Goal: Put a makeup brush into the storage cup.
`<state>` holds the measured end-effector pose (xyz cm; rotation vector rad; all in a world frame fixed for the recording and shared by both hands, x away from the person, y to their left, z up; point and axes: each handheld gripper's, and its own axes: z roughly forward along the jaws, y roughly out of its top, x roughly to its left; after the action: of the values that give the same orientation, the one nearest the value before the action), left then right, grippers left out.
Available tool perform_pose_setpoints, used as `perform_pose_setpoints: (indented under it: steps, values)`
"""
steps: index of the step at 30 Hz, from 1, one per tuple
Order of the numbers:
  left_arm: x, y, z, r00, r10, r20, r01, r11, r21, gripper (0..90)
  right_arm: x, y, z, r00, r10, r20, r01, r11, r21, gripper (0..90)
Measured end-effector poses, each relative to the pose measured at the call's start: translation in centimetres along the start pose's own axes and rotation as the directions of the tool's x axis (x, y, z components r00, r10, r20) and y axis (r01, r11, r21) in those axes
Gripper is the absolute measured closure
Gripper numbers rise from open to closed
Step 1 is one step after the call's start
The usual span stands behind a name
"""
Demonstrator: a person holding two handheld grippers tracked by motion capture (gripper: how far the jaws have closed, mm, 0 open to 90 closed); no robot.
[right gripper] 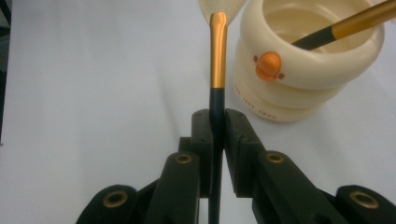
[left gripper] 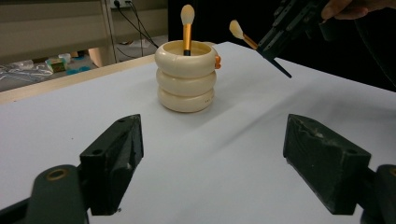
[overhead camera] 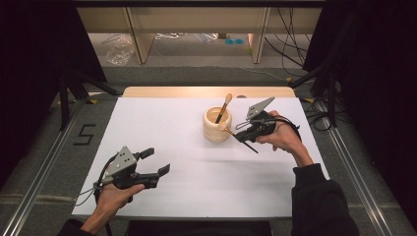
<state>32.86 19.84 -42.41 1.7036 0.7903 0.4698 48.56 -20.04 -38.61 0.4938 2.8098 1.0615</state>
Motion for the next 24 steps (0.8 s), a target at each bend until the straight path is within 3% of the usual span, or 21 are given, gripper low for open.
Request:
perform_pose_setpoints:
  steps: [13,24]
  values:
    - [0.1,0.0,0.0,0.9999,0.013,0.001,-0.013,0.9999,0.003,20.2,0.1,0.5,-0.8,0.9987,0.033,-0.039,-0.038,0.991,-0.13,83.4]
    - [0.0,0.0,0.1,1.0,-0.003,0.005,0.003,1.0,-0.007,20.1,0.2,1.2,-1.4,0.9984,0.043,-0.035,-0.05,0.971,-0.234,83.5]
